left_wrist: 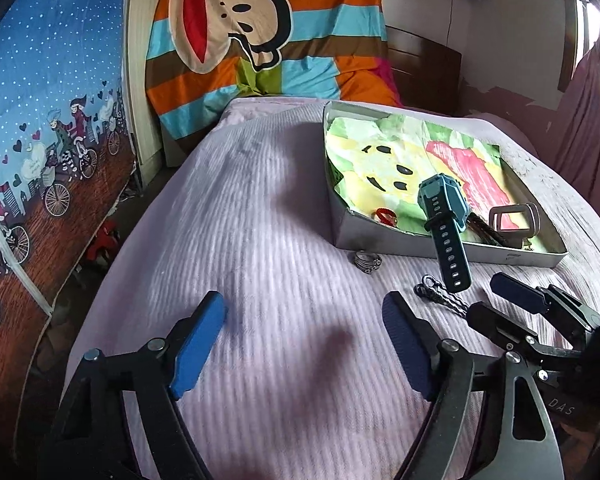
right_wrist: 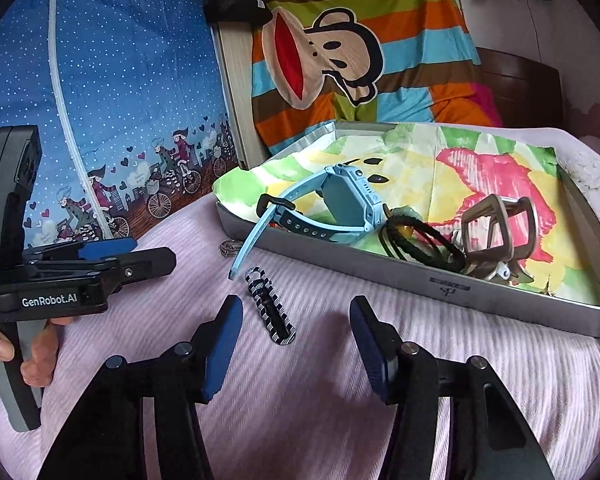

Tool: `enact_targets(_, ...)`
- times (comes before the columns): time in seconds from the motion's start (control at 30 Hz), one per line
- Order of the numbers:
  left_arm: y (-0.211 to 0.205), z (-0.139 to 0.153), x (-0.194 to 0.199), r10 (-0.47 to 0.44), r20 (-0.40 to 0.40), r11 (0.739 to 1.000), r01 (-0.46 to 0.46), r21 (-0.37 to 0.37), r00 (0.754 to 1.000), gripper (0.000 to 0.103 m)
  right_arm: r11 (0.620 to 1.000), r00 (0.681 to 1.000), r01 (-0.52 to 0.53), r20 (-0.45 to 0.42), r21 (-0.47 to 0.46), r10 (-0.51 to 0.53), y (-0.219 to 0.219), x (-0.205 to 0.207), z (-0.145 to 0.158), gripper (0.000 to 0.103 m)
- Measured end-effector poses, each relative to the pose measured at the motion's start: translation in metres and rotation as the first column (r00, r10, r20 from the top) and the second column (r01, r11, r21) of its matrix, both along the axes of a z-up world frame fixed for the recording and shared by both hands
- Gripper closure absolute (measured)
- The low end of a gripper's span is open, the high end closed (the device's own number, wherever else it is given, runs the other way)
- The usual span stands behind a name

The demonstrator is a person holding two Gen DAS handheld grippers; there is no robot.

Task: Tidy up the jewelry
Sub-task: 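Grasp the black-and-white beaded bracelet with the right tool, then grasp the silver ring with the left tool while the right tool holds the beaded bracelet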

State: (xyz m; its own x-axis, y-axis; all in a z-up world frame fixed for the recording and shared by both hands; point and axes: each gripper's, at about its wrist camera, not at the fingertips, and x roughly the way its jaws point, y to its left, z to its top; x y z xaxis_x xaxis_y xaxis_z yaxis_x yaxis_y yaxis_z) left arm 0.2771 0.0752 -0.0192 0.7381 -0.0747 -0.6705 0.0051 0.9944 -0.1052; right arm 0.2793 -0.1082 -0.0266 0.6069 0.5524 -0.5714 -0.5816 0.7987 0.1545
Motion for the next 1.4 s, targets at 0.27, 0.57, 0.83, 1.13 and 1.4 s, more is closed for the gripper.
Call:
enact_targets(0.27,-0.005,-0.004,0.021,-0.06,0.006,0.998,0.061,-0.034,0.998,0.045,0.999,0.999,-0.036,-0.019,-0.035,0.035,0.011,0.007,-0.01,0.065)
enact_targets(0.57,-0.021,-0.013,0.034,-0.13,-0.01,0.991,0.13,-0.011,0.991,0.067,1.0,0.999,0.019,-0.037,-0.003,-0.019,0.001,0.012,-0.015,0.09)
enact_targets(0.83,-0.035,-0.025,0.048,-0.165,-0.024,0.986,0.166,0.016,0.986,0.077,1.0,0.999,0.028,-0.037,0.002,-0.028,0.0,0.013,-0.017,0.09)
enact_targets(1.13,-0.044,-0.033,0.054,-0.144,-0.028,0.987,0.145,0.067,0.989,0.087,0.999,0.999,0.03,-0.043,0.013,-0.03,-0.001,0.015,-0.017,0.09)
enact_targets(1.4,-0.049,-0.036,0.046,-0.147,0.002,0.984,0.146,0.101,0.989,0.087,0.999,0.999,0.034,-0.038,0.031,-0.032,-0.005,0.011,-0.017,0.09)
